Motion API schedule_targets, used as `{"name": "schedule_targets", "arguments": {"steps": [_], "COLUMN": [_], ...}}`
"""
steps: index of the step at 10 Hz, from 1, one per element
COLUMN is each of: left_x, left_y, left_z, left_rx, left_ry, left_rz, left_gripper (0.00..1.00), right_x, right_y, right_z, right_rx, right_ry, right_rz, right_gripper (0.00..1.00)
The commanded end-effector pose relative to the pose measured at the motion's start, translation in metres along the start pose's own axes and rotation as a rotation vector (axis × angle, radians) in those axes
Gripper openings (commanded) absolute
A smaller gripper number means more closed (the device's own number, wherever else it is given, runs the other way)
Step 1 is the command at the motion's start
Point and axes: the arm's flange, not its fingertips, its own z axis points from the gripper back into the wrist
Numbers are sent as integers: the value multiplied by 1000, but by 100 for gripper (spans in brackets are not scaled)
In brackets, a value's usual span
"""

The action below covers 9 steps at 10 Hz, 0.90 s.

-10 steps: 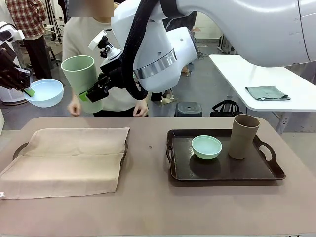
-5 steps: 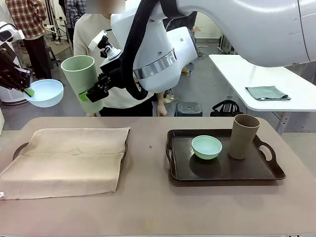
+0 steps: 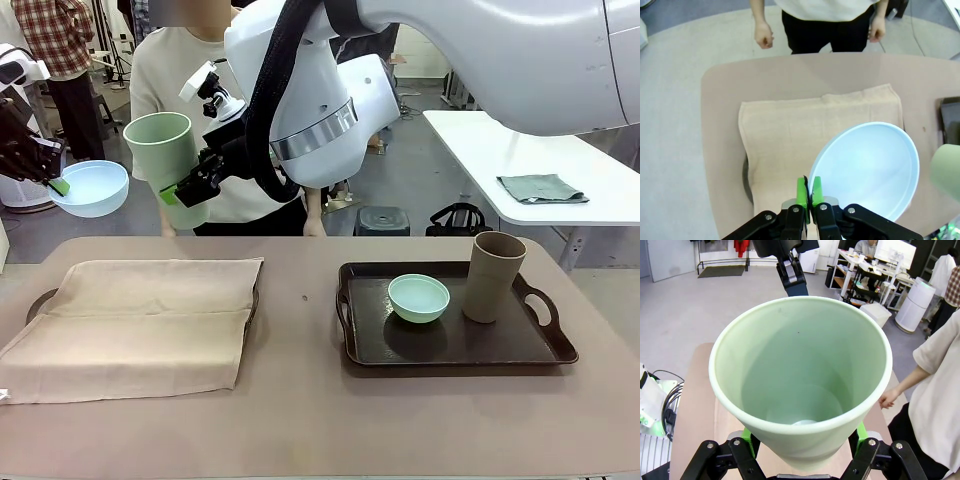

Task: Set up a tray with a mat and arrange the tableware.
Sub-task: Place the Picnic Bowl and Reusable plastic cup back onto the Handle tray in front of the human's position.

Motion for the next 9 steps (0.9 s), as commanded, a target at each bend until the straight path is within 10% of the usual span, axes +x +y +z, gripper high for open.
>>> {"name": "schedule_targets", "arguments": {"steps": [1, 4, 5, 9], "left_x": [0, 0, 0, -13], "left_y": [1, 1, 1, 20], "left_z": [0, 0, 0, -44], "left_rx": [0, 0, 0, -41], "left_ry": [-9, -9, -9, 53], "left_rz": [-6, -6, -6, -33], "left_gripper": [0, 0, 0, 4], "right_x": [0, 0, 0, -52], "right_y": [0, 0, 0, 0], "right_z": [1, 1, 0, -22], "right_rx": [-3, -3, 0, 39], "right_ry": [-12, -12, 0, -163], "right_rz": [11, 11, 0, 8], "right_gripper": [0, 0, 83, 83]}}
